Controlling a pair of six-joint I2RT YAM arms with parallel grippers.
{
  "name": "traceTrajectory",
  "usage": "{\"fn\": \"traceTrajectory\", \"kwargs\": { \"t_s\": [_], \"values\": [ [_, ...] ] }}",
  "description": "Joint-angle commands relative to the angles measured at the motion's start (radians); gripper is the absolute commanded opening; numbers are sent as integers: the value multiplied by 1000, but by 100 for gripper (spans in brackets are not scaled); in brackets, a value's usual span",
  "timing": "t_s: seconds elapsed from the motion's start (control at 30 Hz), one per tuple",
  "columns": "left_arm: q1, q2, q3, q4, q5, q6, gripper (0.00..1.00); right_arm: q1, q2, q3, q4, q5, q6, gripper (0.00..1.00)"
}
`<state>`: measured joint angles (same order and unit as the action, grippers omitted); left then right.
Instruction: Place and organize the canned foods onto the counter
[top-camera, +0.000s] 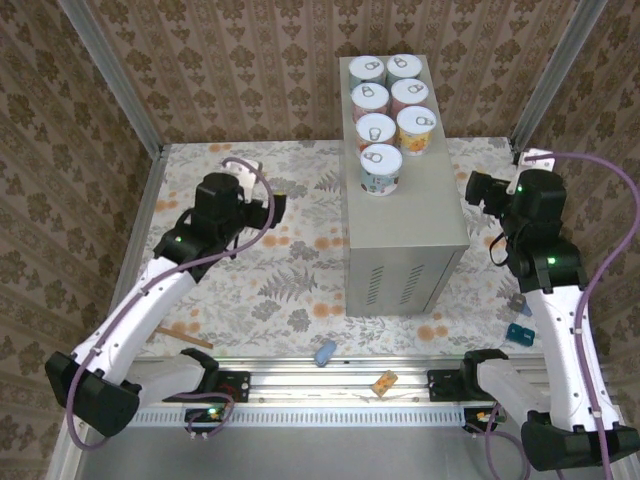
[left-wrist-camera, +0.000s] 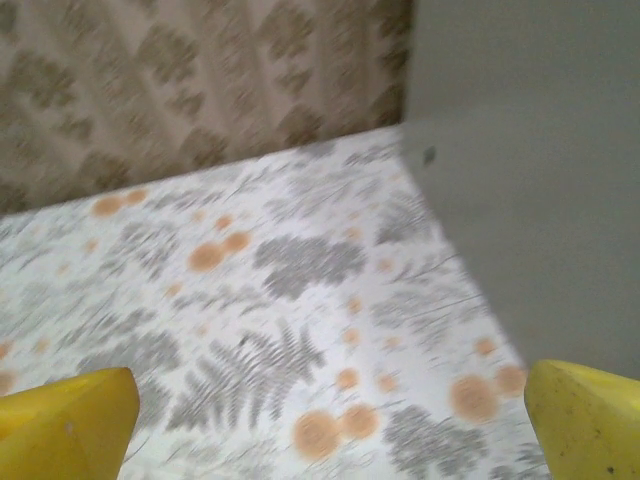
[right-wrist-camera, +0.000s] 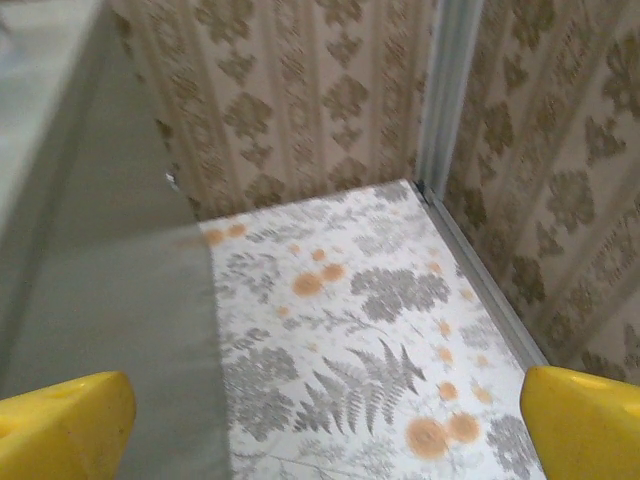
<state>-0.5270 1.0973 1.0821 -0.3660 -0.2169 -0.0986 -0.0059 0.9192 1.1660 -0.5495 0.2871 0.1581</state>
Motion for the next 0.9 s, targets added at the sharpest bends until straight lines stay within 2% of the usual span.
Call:
{"fn": "traceTrajectory", "kwargs": {
  "t_s": [0.0,0.1,0.23,0.47,0.67,0.87],
  "values": [
    [94,-30,-61,43,-86,-36,100,-26,-16,-79,6,51,37,100],
    [205,-11,-124,49,-87,-80,100,-44,-6,-153,65,54,55,100],
    [300,31,-214,94,-130,-124,100,-56,17,-251,149,76,69,100],
    [313,49,-450,389,-348,-8,100,-86,170,-410,353,88,89,100],
    [331,73,-565,579,-369,10,100,-89,327,-464,506,93,133,100],
    [347,161,-717,935,-362,32,100,-89,446,-583,800,86,137,100]
  ]
}}
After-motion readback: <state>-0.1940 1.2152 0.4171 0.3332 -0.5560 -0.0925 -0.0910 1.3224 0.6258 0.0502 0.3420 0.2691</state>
